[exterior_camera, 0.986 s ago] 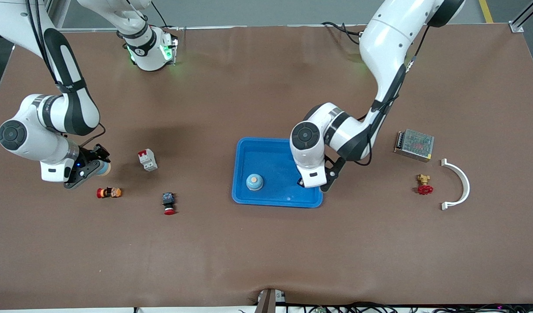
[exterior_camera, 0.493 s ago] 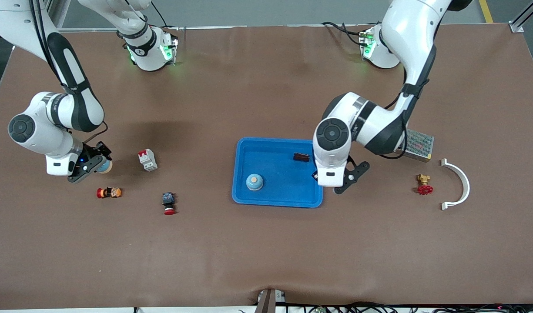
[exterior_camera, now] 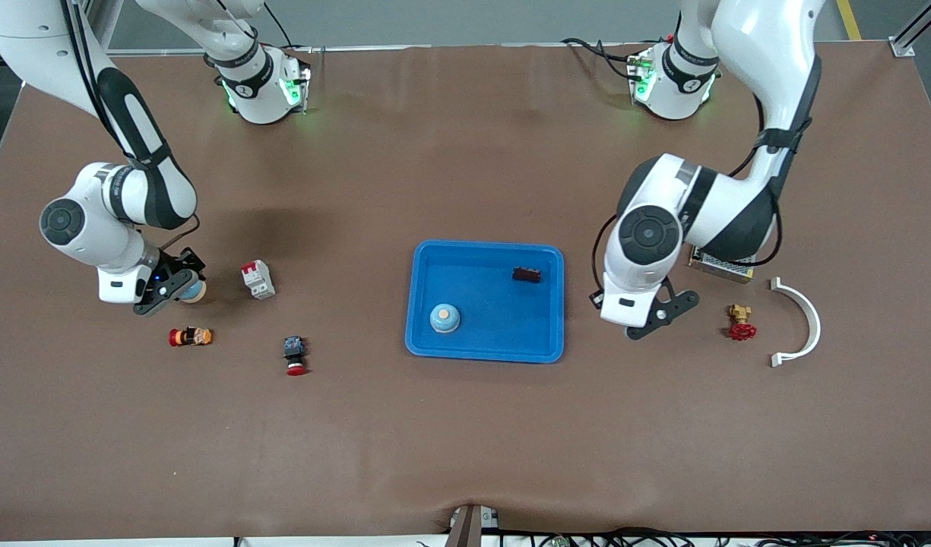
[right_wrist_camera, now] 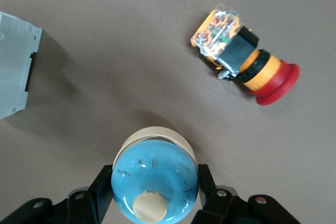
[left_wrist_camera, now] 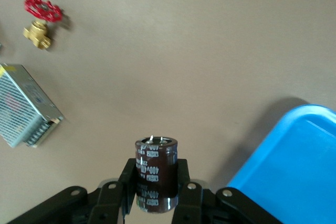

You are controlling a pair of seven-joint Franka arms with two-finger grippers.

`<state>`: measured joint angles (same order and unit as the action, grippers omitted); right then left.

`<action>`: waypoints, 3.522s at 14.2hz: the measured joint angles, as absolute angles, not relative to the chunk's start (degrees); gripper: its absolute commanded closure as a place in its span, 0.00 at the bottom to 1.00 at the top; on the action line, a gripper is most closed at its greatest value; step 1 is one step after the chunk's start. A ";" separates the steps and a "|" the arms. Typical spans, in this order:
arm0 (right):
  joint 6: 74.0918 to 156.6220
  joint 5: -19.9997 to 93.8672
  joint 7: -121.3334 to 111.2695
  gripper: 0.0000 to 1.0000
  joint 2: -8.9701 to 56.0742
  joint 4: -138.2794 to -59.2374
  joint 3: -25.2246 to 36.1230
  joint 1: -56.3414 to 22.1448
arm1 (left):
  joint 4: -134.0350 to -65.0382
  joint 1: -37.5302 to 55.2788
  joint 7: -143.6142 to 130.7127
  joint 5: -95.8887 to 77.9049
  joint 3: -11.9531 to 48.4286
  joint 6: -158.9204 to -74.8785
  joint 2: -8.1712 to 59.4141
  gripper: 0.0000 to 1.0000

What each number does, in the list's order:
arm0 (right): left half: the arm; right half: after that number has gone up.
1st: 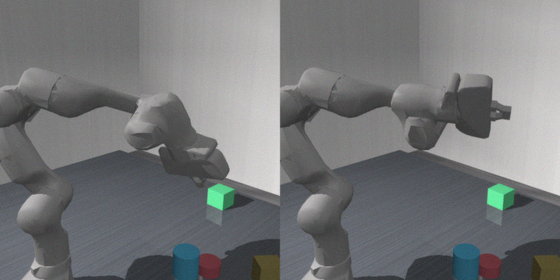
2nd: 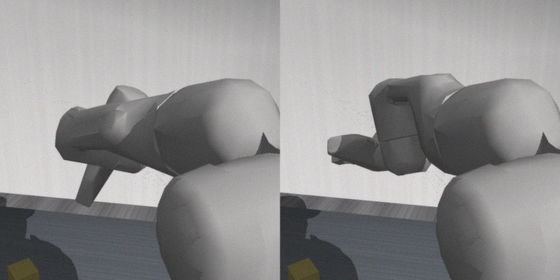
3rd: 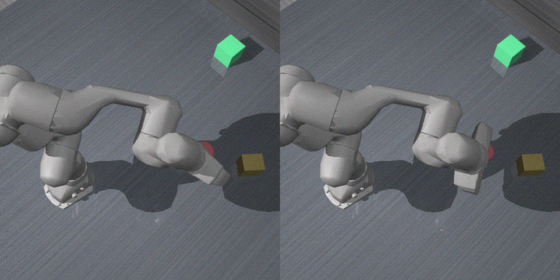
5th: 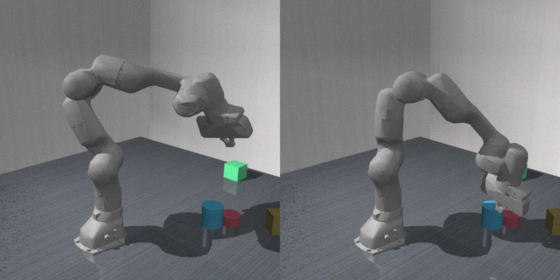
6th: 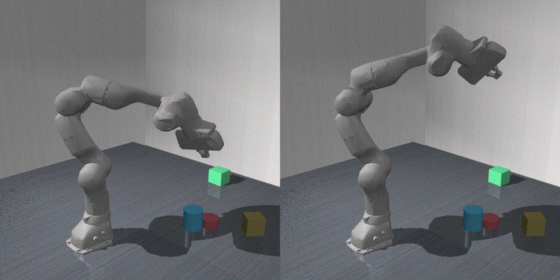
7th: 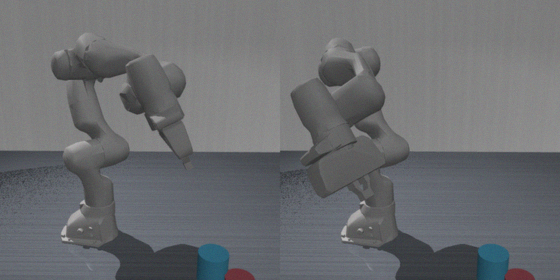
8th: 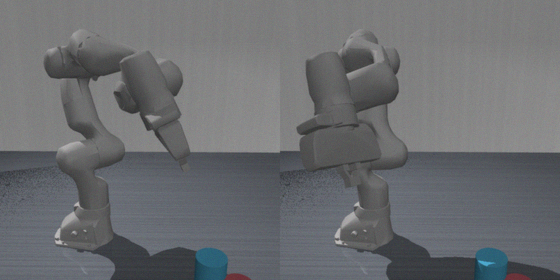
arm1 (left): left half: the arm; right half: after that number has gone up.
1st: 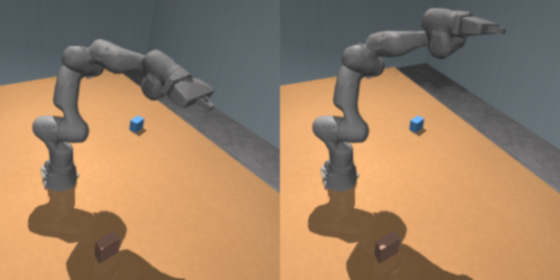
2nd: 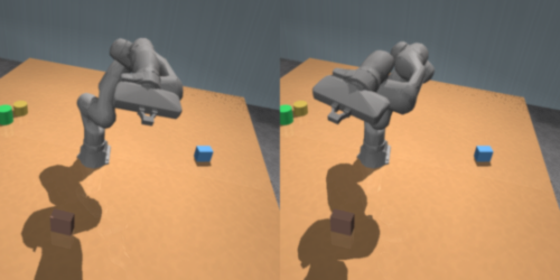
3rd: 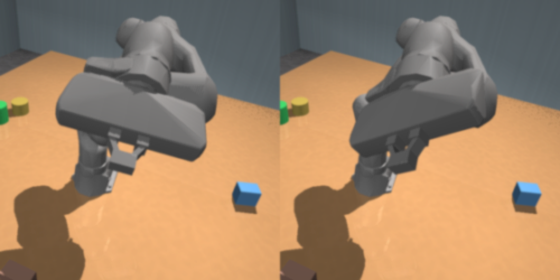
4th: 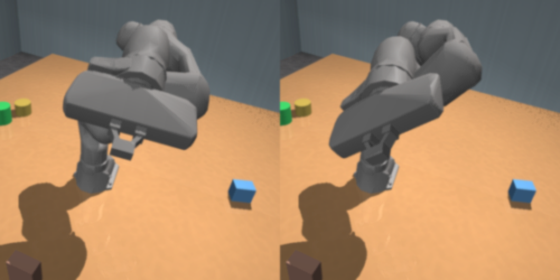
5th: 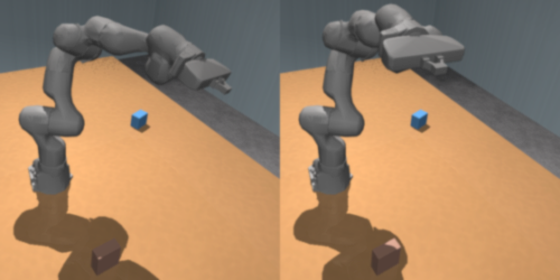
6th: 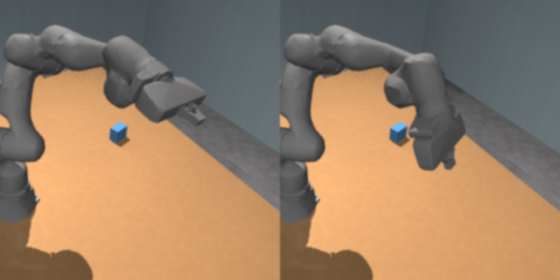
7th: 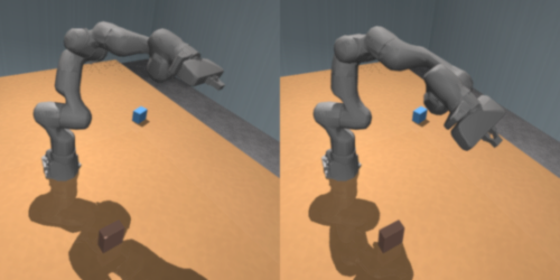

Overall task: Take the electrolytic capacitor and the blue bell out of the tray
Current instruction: 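Lift the capacitor with the left gripper while the right gripper lowers bell, then set the bell beside the breaker and open the right gripper, then move the right gripper back to the tray while the left gripper lowers capacitor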

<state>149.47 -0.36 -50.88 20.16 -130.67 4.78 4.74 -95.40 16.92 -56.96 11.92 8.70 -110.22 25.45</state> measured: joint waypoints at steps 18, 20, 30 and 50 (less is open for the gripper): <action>154.52 -0.36 -50.77 0.00 21.64 -133.15 4.37 4.74 | -123.71 6.64 -26.50 11.54 8.79 -129.59 11.00 1.00; 152.02 -0.36 -50.60 0.00 21.13 -132.09 4.33 4.74 | -124.95 6.57 -25.15 11.38 8.87 -131.01 10.72 1.00; 107.75 1.08 -32.91 0.00 15.30 -101.47 3.44 0.50 | -137.26 4.12 -24.85 10.84 8.99 -152.56 10.69 1.00; 115.98 5.89 33.78 0.00 24.79 -90.43 2.91 -30.36 | -142.79 3.90 -24.84 10.83 9.07 -165.32 15.24 1.00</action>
<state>115.98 5.89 33.78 24.79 -90.43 2.91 -30.36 -142.79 3.90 -24.84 10.83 9.07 -165.32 15.24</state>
